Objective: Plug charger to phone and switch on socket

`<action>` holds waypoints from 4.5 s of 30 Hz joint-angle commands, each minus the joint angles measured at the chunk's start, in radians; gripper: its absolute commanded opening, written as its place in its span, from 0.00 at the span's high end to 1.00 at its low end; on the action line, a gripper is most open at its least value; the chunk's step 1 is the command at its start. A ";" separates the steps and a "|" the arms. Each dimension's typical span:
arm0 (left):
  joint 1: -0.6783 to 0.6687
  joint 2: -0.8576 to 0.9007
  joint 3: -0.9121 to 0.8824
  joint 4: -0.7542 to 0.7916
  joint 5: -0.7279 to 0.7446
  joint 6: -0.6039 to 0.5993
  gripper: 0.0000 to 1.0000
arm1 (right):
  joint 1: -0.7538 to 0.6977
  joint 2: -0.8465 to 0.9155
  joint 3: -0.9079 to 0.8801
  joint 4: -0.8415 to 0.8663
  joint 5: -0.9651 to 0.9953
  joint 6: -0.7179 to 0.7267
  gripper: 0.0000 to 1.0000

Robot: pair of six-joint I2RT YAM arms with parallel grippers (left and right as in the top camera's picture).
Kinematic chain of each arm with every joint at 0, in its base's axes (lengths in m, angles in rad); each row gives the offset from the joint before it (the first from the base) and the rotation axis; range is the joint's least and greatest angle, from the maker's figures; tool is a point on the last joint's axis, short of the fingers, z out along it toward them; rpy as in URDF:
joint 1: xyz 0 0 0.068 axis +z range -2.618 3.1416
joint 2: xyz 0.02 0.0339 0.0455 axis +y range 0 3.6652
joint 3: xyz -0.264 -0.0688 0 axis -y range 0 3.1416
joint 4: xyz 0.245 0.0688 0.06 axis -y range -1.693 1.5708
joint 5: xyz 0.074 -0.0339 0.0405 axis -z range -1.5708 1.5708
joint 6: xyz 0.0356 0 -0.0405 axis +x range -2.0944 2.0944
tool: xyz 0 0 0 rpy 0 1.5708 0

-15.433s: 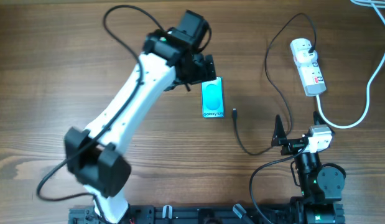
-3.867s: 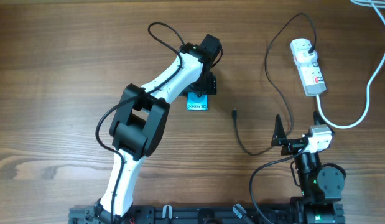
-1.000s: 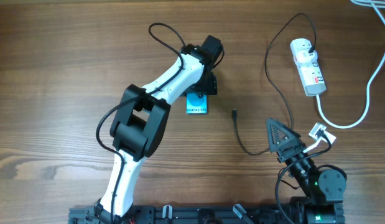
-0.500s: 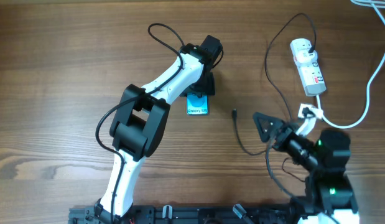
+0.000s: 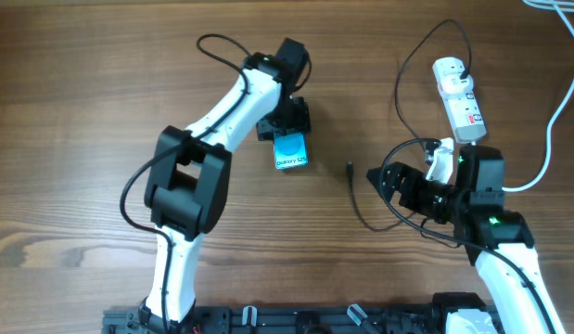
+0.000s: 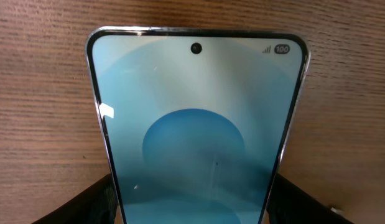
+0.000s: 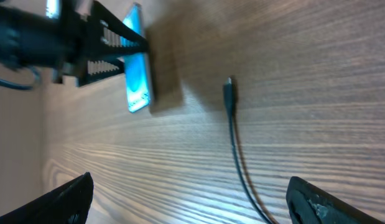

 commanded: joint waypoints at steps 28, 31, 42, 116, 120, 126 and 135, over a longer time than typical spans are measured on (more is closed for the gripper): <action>-0.184 -0.036 -0.003 0.146 -0.369 -0.161 0.00 | 0.034 0.323 0.362 -0.222 0.623 -0.051 0.00; -0.181 -0.022 -0.003 0.145 -0.360 -0.161 0.00 | 0.034 0.323 0.362 -0.222 0.623 -0.051 0.00; -0.176 0.039 -0.003 0.173 -0.318 -0.152 0.00 | 0.034 0.323 0.362 -0.222 0.623 -0.051 0.00; -0.018 -0.030 -0.004 -0.002 -0.002 -0.103 0.29 | 0.034 0.323 0.362 -0.222 0.623 -0.051 0.00; 0.004 -0.040 -0.004 -0.021 0.006 -0.103 0.29 | 0.034 0.323 0.362 -0.222 0.623 -0.051 0.00; 0.005 -0.040 -0.004 -0.016 0.003 -0.100 0.28 | 0.034 0.323 0.362 -0.222 0.623 -0.051 0.00; -0.074 -0.019 -0.005 0.016 -0.149 -0.108 0.28 | 0.034 0.323 0.362 -0.222 0.623 -0.052 0.00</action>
